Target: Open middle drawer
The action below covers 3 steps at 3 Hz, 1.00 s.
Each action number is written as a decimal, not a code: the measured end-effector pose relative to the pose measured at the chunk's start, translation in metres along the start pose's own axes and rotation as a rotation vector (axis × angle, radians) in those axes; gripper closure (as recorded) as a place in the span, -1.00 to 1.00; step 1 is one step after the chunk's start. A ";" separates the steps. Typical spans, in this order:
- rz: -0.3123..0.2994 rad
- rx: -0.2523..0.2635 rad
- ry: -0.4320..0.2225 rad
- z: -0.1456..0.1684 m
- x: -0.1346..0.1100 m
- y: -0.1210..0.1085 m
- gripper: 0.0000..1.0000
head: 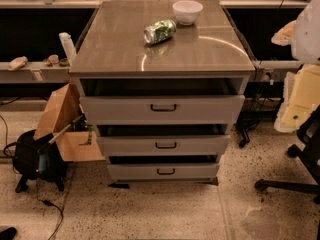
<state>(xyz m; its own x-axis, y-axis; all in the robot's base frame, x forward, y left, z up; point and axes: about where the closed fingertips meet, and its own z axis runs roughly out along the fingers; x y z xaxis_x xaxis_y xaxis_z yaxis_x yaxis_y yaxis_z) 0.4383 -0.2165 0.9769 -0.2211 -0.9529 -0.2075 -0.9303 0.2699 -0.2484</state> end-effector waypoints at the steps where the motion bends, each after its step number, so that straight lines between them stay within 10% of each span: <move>1: 0.000 0.003 -0.001 0.000 0.000 0.000 -1.00; 3: 0.008 -0.003 -0.029 0.025 0.007 -0.032 -1.00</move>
Offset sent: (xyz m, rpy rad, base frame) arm 0.0472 -0.0195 -0.0186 0.0389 -0.0061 -0.0053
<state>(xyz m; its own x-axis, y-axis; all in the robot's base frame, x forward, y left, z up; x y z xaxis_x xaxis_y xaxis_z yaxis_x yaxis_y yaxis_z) 0.4740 -0.2282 0.9594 -0.2201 -0.9463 -0.2367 -0.9293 0.2772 -0.2442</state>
